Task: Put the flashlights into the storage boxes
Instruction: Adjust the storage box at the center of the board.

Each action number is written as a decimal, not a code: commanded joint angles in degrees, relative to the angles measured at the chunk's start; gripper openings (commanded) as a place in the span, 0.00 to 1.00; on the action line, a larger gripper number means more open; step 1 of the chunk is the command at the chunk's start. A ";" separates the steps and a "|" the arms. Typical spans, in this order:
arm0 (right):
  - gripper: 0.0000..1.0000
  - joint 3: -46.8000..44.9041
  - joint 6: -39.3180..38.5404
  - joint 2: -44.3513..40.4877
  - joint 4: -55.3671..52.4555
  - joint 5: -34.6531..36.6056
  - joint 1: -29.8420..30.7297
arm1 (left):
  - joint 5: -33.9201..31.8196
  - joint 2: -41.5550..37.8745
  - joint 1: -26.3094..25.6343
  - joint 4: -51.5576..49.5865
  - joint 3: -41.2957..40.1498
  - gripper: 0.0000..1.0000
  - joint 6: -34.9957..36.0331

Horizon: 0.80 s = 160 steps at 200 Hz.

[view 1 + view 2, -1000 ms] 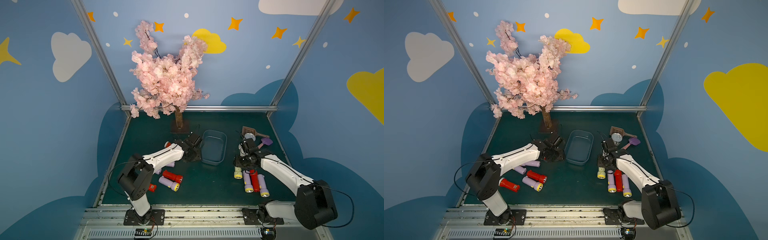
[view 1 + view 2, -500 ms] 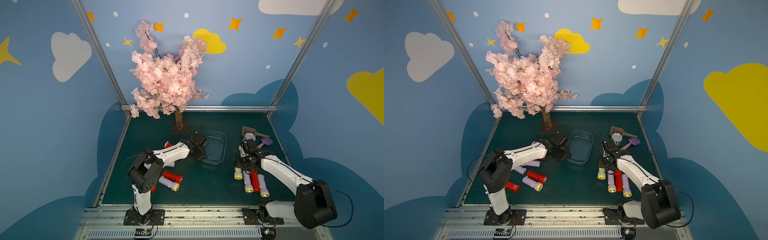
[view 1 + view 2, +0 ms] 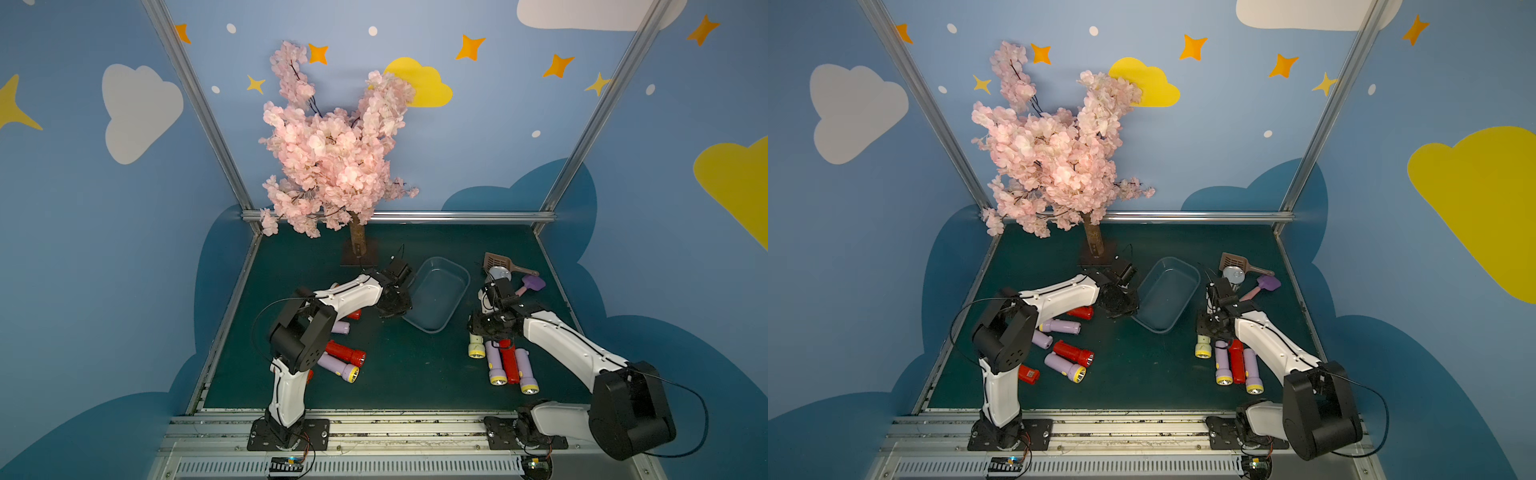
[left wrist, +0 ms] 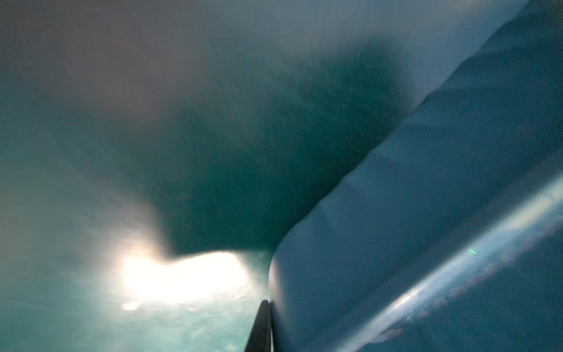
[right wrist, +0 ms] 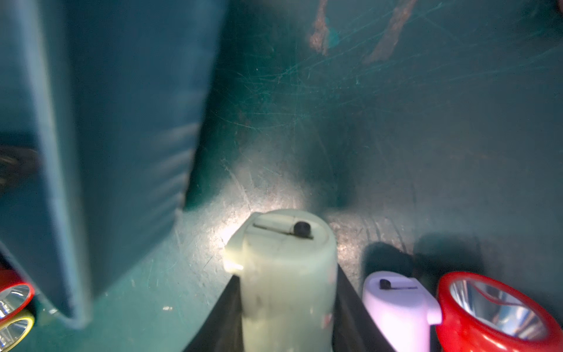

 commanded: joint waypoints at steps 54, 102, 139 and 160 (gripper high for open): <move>0.26 1.21 -1.44 -0.92 -2.19 0.86 -0.41 | -6.99 13.21 0.71 -29.89 29.59 0.07 31.40; 0.26 3.03 -1.91 -3.03 -6.06 2.22 -0.59 | -13.62 14.72 0.26 -30.10 28.61 0.15 42.63; 0.26 5.12 -1.66 -4.36 -7.44 1.45 -0.63 | -15.87 14.69 -0.47 -28.10 27.03 0.10 48.95; 0.26 6.36 -1.58 -4.17 -7.89 0.87 -0.50 | -14.96 14.41 -0.89 -25.59 25.80 0.05 51.52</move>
